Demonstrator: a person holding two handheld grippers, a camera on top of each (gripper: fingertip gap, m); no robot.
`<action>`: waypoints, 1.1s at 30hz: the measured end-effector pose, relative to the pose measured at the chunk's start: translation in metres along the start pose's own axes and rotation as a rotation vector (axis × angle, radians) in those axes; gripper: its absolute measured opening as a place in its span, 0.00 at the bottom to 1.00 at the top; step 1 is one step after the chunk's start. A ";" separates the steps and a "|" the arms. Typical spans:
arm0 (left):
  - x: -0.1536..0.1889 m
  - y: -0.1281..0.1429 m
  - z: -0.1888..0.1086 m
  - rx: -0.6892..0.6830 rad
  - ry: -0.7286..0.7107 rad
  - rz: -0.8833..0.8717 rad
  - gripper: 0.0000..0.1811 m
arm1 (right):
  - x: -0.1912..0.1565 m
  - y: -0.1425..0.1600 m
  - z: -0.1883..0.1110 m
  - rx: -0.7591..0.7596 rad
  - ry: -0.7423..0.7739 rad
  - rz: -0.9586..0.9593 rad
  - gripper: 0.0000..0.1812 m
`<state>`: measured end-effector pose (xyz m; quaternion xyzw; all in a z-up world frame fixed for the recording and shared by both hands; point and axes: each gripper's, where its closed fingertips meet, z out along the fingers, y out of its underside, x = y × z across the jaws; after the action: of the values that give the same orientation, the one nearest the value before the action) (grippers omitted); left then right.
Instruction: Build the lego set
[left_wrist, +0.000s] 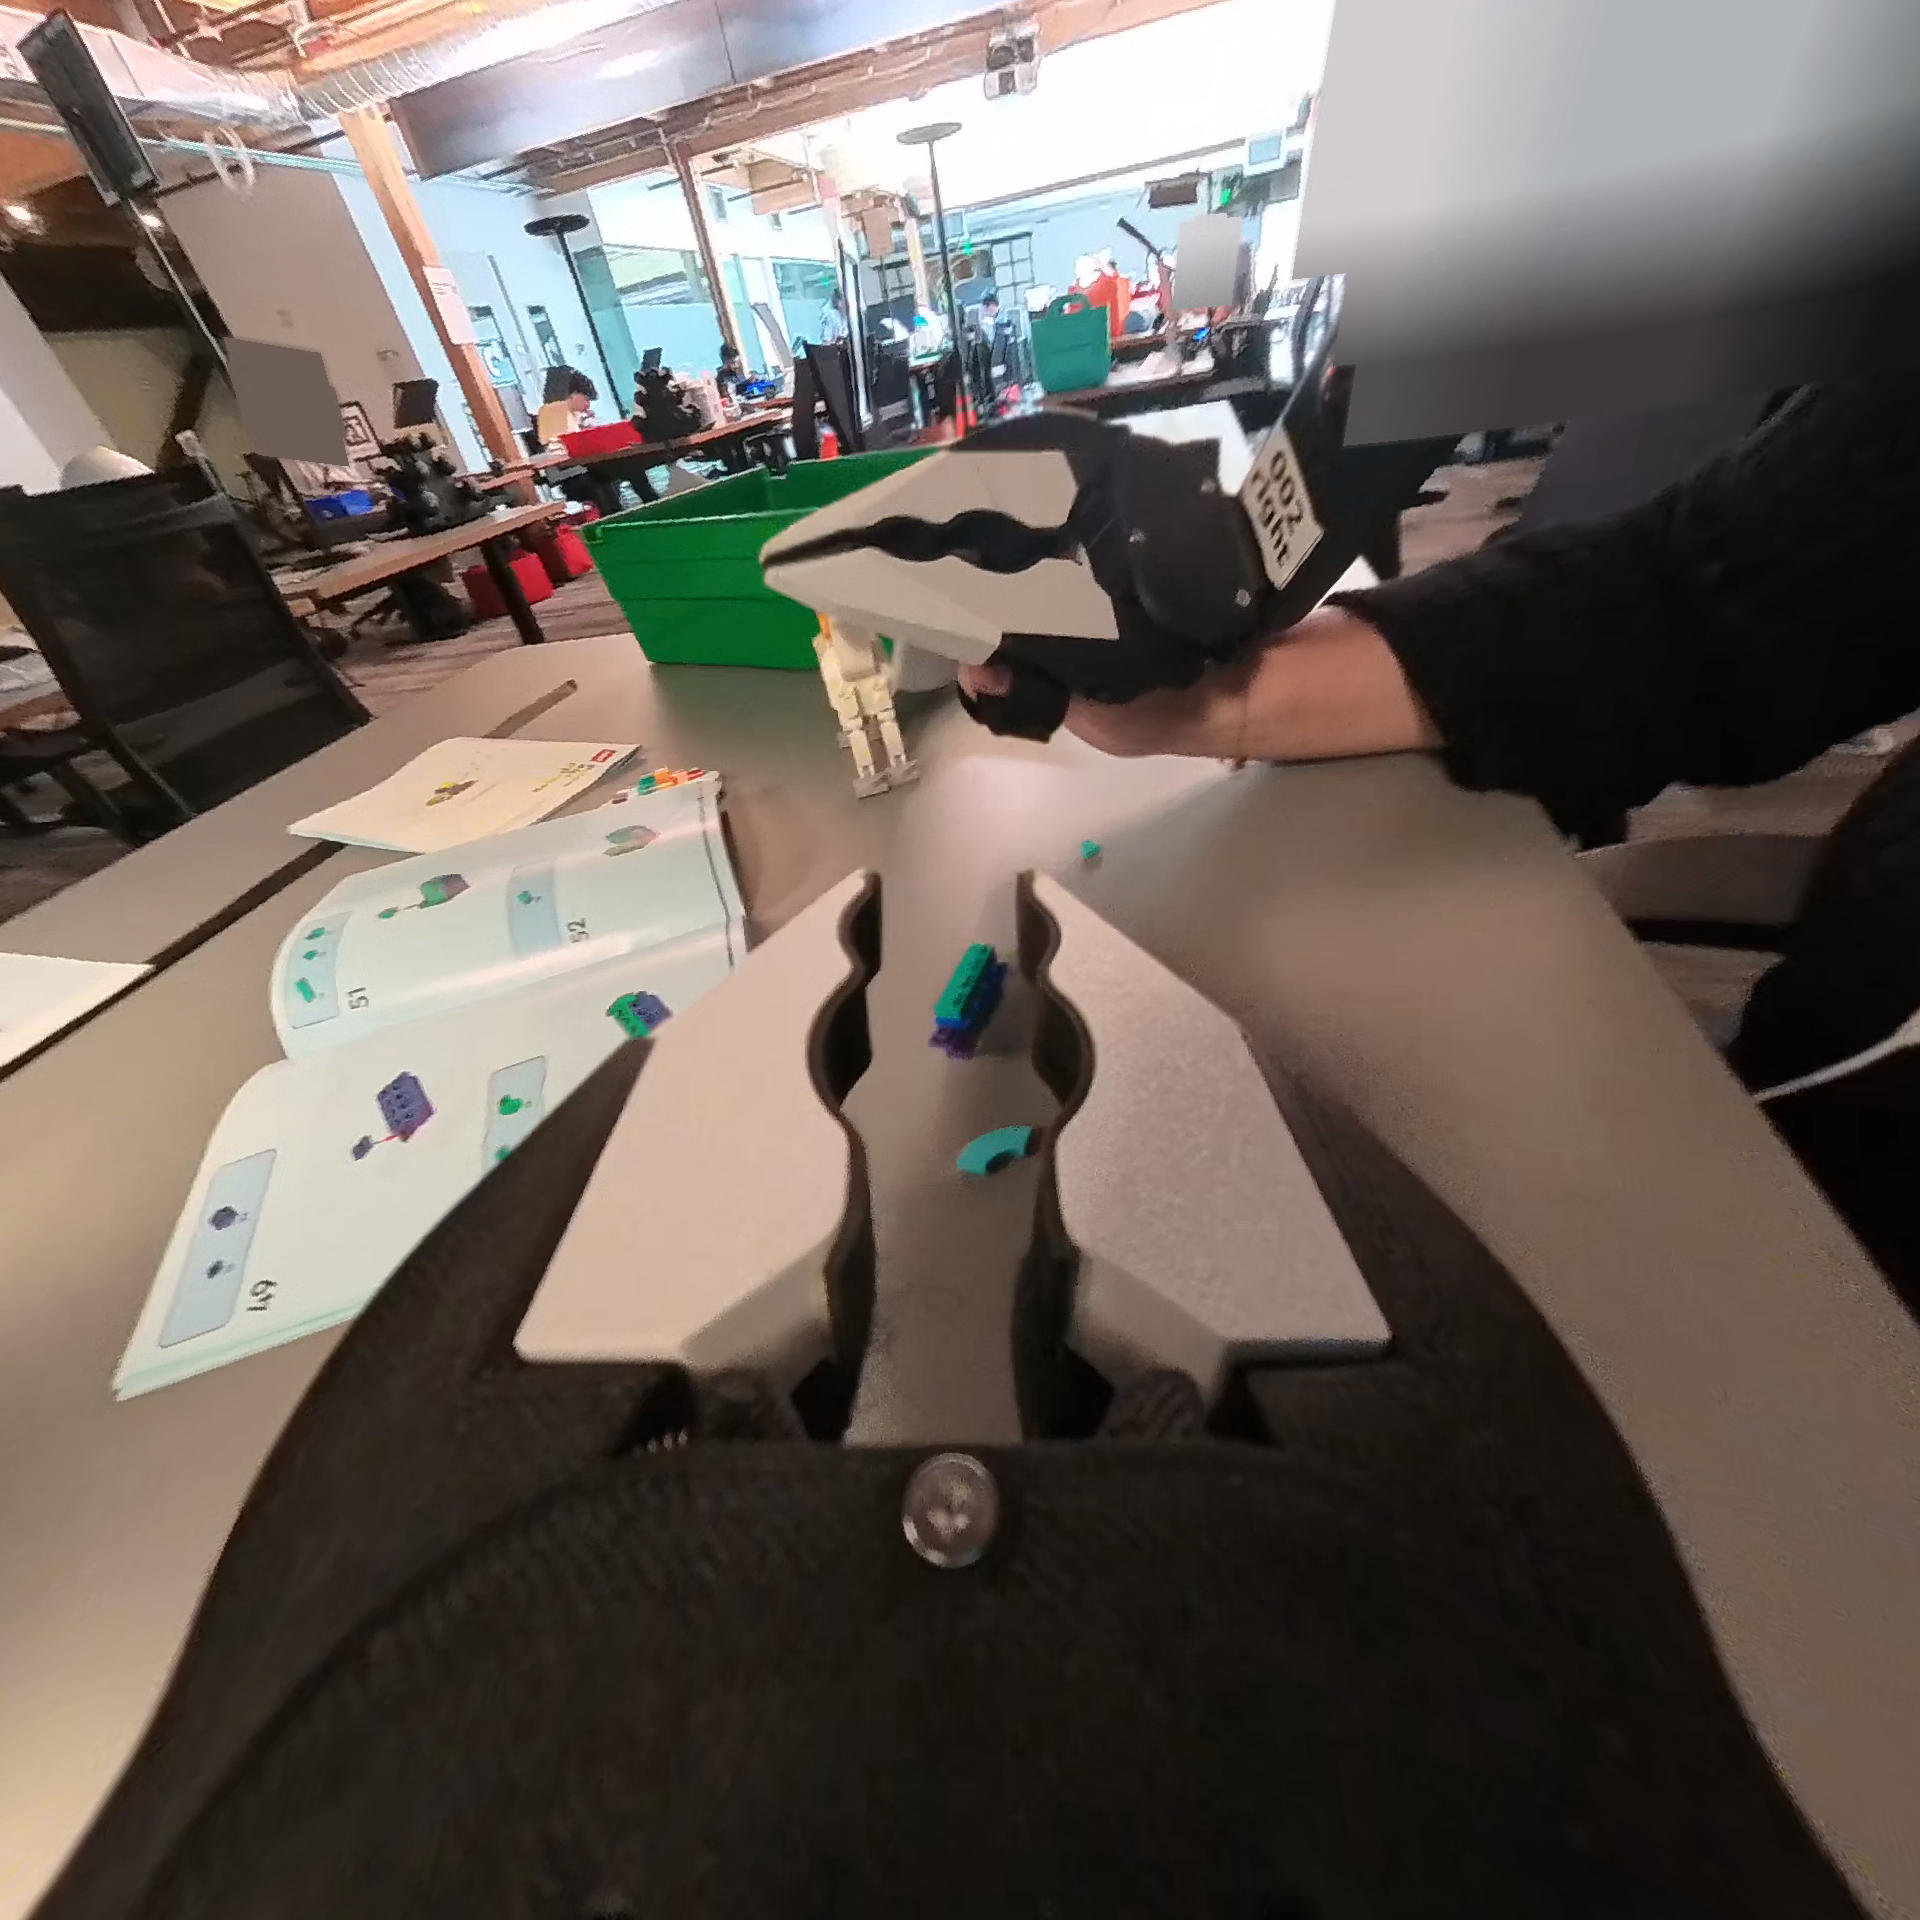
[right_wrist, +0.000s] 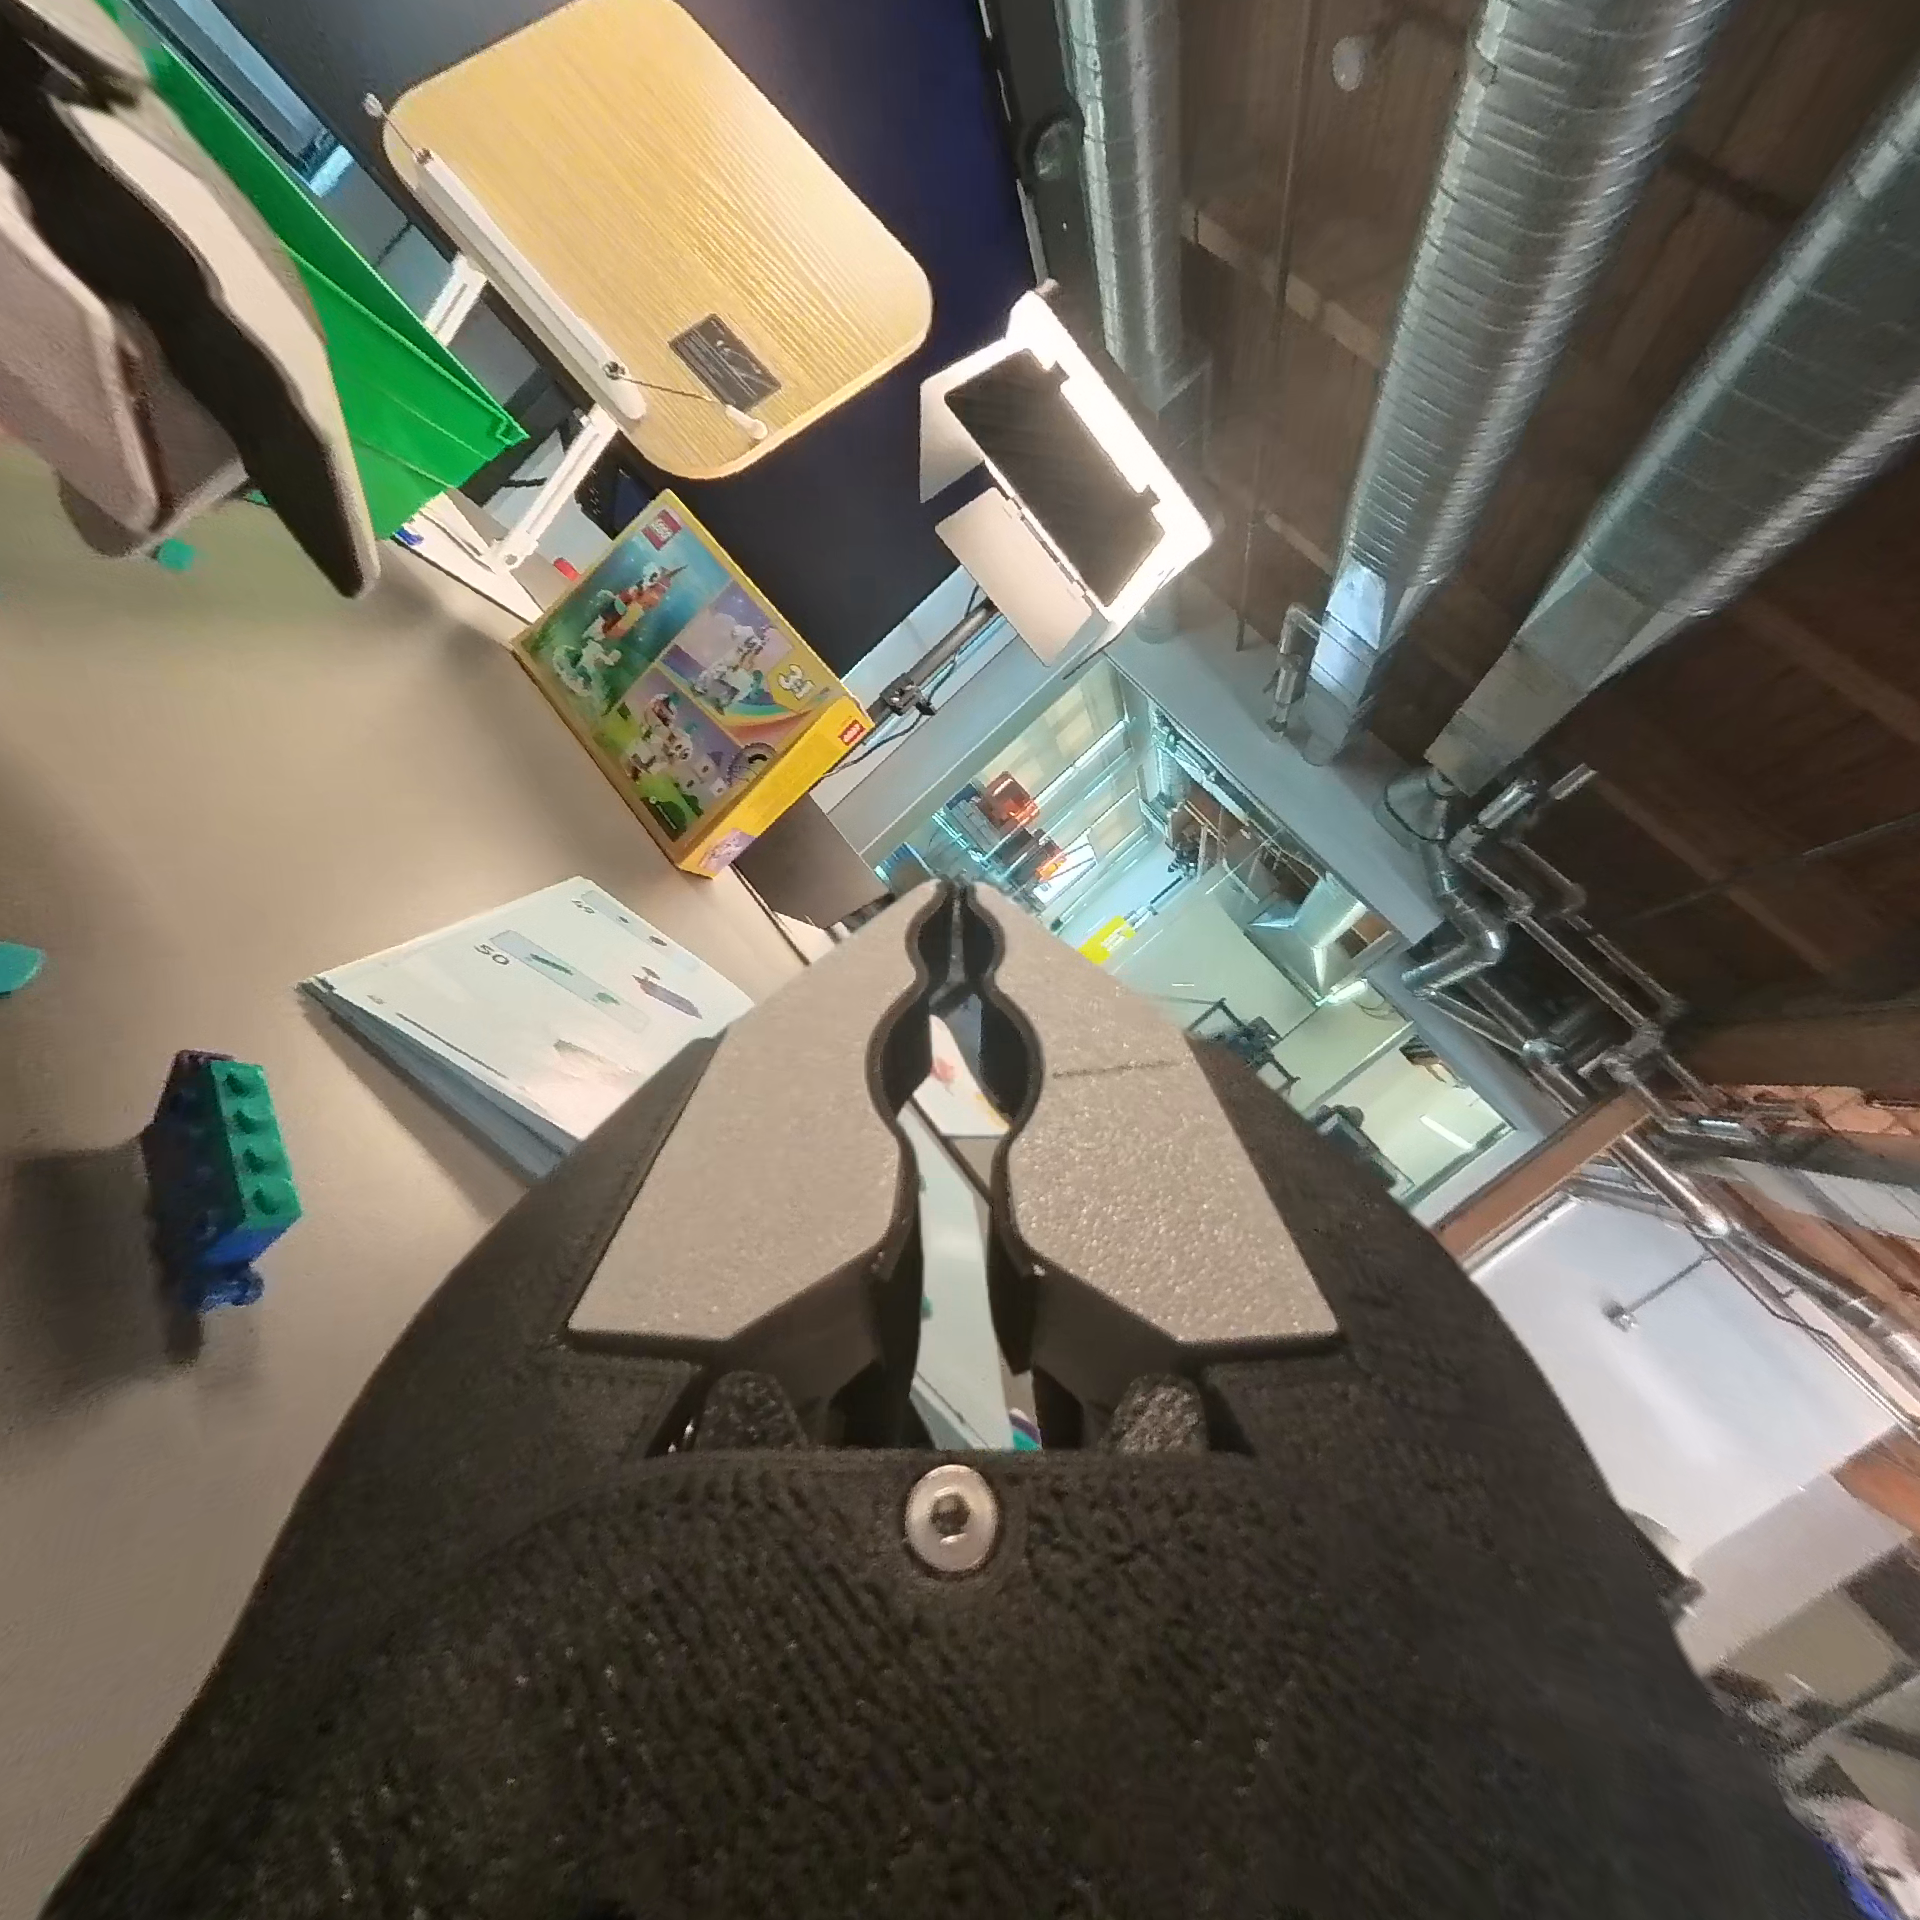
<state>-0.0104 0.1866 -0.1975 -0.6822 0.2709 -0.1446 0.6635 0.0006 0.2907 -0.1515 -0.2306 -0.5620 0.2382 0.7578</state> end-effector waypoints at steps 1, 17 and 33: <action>-0.001 0.001 0.000 -0.008 -0.012 0.023 0.14 | -0.002 0.000 0.001 0.001 -0.008 0.006 0.00; -0.024 0.010 -0.003 -0.081 -0.222 0.201 0.16 | -0.010 0.014 0.002 -0.033 -0.025 0.080 0.00; -0.013 -0.089 -0.178 0.119 -0.650 0.011 0.23 | -0.011 0.021 0.000 -0.062 -0.033 0.120 0.00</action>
<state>-0.1038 0.0440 -0.0938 -0.6511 0.0399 0.0686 0.7548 -0.0047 0.2998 -0.1724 -0.2832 -0.5666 0.2694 0.7254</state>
